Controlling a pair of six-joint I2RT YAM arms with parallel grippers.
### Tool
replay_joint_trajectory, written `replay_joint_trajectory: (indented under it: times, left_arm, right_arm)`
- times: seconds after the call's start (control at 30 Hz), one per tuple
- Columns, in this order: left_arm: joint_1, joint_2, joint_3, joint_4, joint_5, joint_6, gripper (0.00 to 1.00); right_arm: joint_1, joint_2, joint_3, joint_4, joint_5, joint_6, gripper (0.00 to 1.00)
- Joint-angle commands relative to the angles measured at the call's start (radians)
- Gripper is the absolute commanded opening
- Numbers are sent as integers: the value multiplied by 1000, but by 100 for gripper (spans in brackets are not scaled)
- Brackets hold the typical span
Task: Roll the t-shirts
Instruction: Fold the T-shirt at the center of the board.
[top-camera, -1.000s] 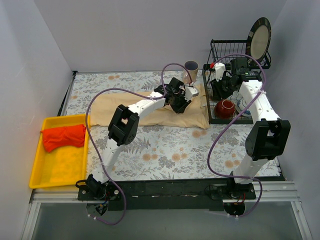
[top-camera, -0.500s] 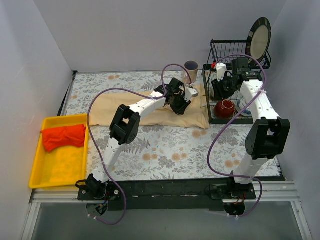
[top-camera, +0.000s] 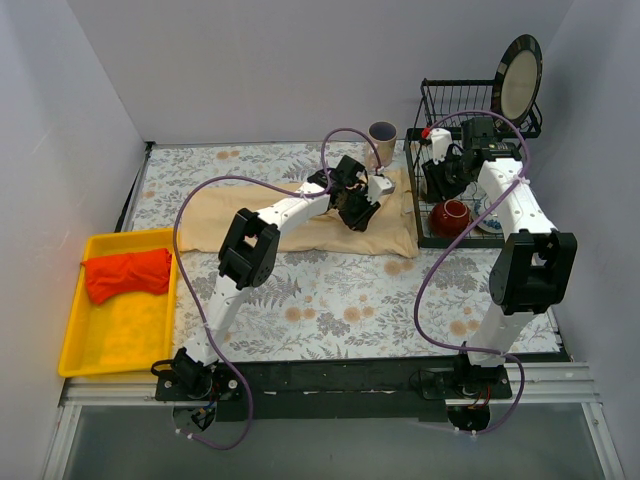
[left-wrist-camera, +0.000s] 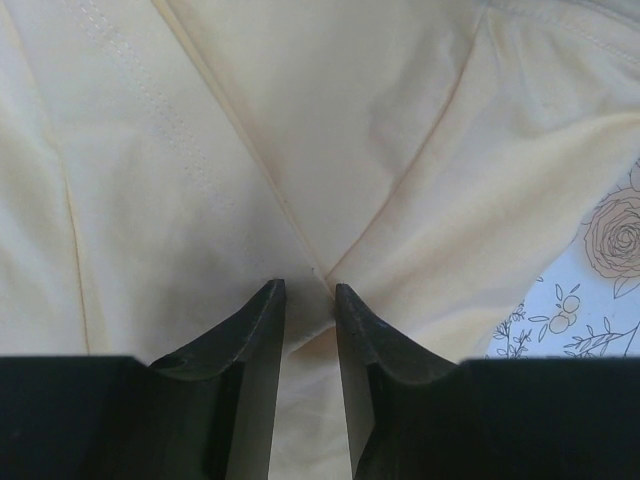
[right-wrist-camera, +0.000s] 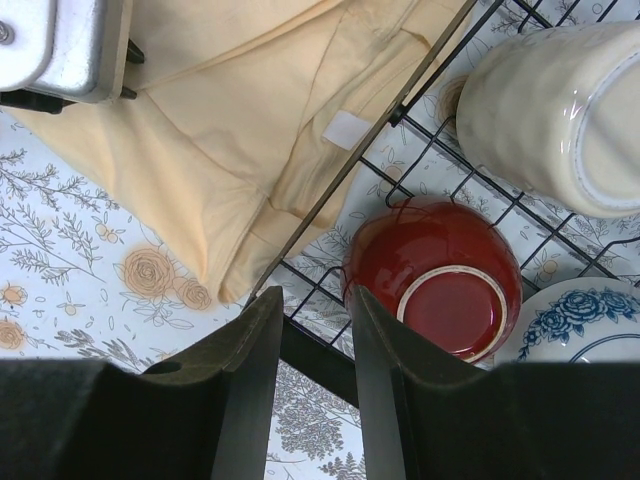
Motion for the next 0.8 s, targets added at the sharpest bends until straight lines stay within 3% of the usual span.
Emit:
replay_joint_trajectory:
  times: [0.0, 0.33, 0.57, 0.77]
  left_arm:
    - [9, -102, -11, -20, 42, 1, 27]
    - [9, -65, -16, -20, 0, 24, 20]
    - [20, -71, 12, -17, 11, 17, 0]
    - [69, -71, 70, 11, 25, -26, 0]
  right_arm:
    - [-7, -7, 35, 21, -17, 13, 42]
    - [-8, 13, 55, 23, -20, 16, 42]
    - [-7, 19, 59, 25, -17, 16, 42]
    - [-7, 31, 73, 25, -10, 13, 41]
